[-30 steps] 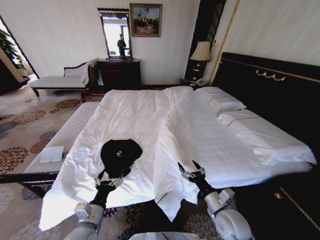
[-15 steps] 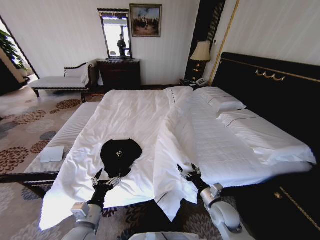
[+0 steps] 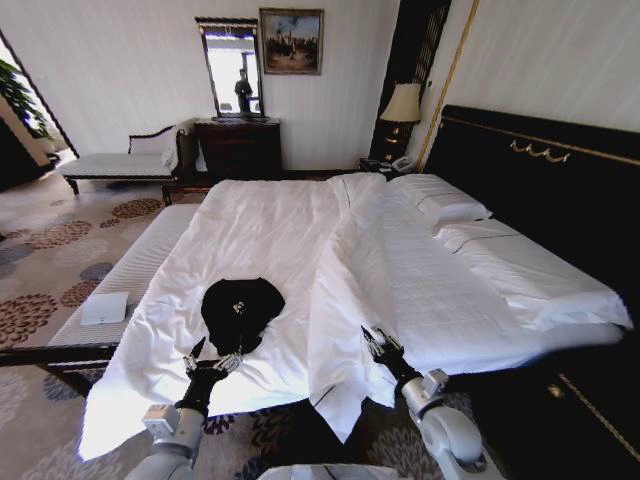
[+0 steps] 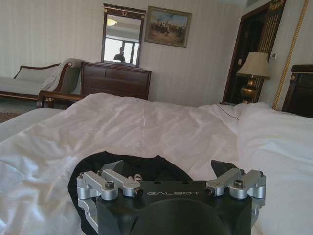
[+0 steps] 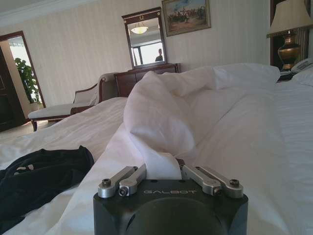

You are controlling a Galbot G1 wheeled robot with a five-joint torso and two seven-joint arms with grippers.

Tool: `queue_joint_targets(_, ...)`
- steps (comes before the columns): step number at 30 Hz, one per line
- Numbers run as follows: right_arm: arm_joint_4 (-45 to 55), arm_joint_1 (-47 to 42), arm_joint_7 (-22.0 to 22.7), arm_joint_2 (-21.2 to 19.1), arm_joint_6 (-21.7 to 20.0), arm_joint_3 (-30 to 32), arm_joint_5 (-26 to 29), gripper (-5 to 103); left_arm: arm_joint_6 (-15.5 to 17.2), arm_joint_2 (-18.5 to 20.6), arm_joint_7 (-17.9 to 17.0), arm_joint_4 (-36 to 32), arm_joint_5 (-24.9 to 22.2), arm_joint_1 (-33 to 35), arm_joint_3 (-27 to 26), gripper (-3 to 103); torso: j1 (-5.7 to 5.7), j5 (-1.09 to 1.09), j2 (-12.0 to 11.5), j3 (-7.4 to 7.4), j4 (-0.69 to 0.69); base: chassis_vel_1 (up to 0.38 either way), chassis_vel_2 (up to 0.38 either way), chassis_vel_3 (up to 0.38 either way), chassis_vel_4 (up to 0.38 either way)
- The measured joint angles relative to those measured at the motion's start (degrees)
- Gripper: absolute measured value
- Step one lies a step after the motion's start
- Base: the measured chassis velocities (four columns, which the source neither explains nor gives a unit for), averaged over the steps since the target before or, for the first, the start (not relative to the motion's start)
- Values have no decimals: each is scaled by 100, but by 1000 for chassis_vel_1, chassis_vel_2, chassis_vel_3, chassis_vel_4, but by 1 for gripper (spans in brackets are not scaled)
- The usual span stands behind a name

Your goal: Fold the clothes on the bed.

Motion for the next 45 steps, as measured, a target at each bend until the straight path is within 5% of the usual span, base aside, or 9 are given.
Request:
queue_joint_targets(3, 46, -36, 4, 48, 14, 66, -8, 4, -3, -7, 0, 18, -3, -6, 6, 100, 0, 0, 1, 0, 0, 0, 0, 0, 0)
queue_joint_targets(9, 161, -92, 81, 186, 19, 438, 157, 1, -7, -27, 0, 43, -5, -24, 23, 100, 0, 0, 0, 0, 1, 0, 0, 0, 0)
queue_joint_targets(20, -527, 70, 148, 492, 320, 2889, 1226, 1, -12, -25, 1, 154, -69, -109, 61, 100, 0, 2, 0, 0, 0, 0, 0, 0, 0)
queue_joint_targets(28, -1623, 236, 196, 429, 570, 4367, 1446, 1, -11, -5, -12, 199, -70, -158, 98, 100, 0, 1, 1, 0, -1, 0, 0, 0, 0)
queue_joint_targets(45, -2798, 635, 601, 190, 643, 4811, 1341, 1, -2, -1, -24, 162, -87, -105, 49, 100, 0, 1, 0, 0, 5, 0, 0, 0, 0)
